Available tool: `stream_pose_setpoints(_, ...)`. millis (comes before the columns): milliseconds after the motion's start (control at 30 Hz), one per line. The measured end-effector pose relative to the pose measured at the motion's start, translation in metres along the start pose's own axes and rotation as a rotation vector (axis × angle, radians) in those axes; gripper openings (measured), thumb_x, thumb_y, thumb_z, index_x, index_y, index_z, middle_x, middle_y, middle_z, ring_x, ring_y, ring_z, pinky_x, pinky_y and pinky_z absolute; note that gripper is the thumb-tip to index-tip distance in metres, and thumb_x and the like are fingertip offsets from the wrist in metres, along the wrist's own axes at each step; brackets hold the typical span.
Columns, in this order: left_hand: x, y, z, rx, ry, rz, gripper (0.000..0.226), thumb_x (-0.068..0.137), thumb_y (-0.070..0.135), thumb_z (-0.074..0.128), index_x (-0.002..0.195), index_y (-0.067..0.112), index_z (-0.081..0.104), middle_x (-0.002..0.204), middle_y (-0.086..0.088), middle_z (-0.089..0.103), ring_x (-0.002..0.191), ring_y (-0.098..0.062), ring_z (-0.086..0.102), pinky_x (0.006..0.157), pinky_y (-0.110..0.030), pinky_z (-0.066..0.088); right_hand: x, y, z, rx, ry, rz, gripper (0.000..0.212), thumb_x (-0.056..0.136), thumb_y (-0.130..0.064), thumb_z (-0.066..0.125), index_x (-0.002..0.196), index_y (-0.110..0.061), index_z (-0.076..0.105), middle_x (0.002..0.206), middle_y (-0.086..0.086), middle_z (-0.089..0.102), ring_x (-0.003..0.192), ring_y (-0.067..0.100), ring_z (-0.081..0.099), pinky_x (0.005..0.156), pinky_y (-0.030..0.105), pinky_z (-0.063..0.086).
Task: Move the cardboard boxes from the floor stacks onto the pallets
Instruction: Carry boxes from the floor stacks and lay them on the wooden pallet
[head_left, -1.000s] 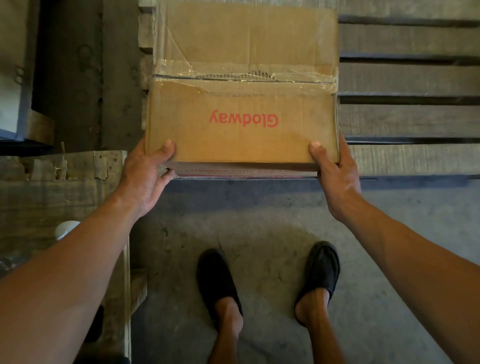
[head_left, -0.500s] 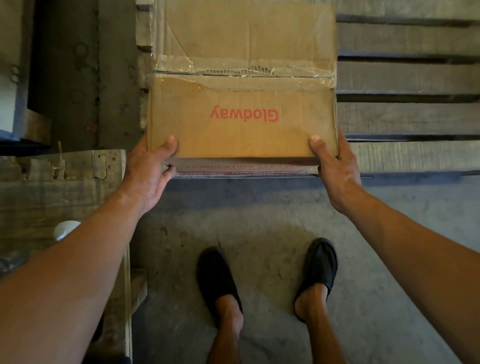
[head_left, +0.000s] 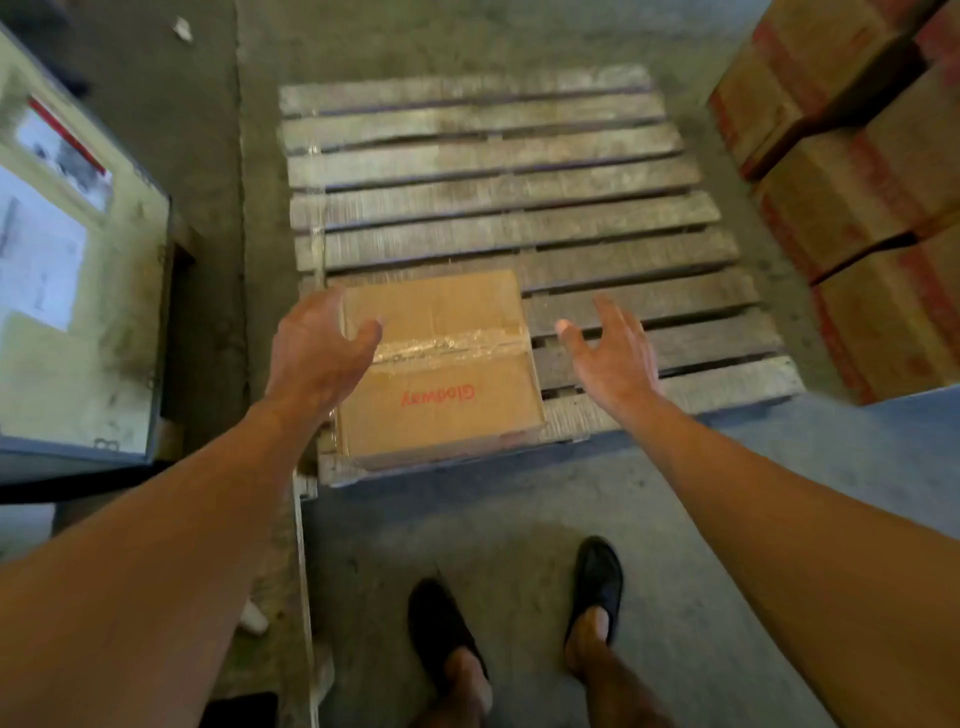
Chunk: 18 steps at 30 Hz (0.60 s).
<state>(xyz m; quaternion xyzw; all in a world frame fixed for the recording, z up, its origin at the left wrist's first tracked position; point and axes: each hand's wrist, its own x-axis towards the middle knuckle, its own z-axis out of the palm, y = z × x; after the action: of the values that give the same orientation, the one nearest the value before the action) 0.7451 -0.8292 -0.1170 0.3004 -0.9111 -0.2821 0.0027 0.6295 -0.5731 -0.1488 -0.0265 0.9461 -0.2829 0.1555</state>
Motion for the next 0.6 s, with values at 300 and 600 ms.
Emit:
stream_pose_setpoints(300, -0.003, 0.234, -0.174, 0.026, 0.182, 0.435, 0.063, 0.094, 0.043, 0.062, 0.146, 0.011, 0.047, 0.148, -0.013, 0.050, 0.134, -0.033, 0.047, 0.108, -0.039, 0.038, -0.046, -0.111, -0.256, 0.058, 0.319, -0.165, 0.067, 0.100, -0.052, 0.049, 0.153, -0.014, 0.034, 0.157, 0.012, 0.035, 0.140, 0.035, 0.036, 0.110, 0.042, 0.033)
stream_pose_setpoints(600, -0.039, 0.446, -0.223, -0.051, 0.238, 0.823, 0.078, 0.082, 0.052, 0.049, 0.142, 0.002, 0.051, 0.144, -0.019, 0.053, 0.135, -0.033, 0.047, 0.114, -0.034, 0.031, -0.090, -0.088, -0.458, 0.075, 0.712, -0.174, 0.057, 0.099, -0.044, 0.053, 0.145, -0.011, 0.043, 0.141, 0.017, 0.050, 0.126, 0.037, 0.047, 0.104, 0.042, 0.037)
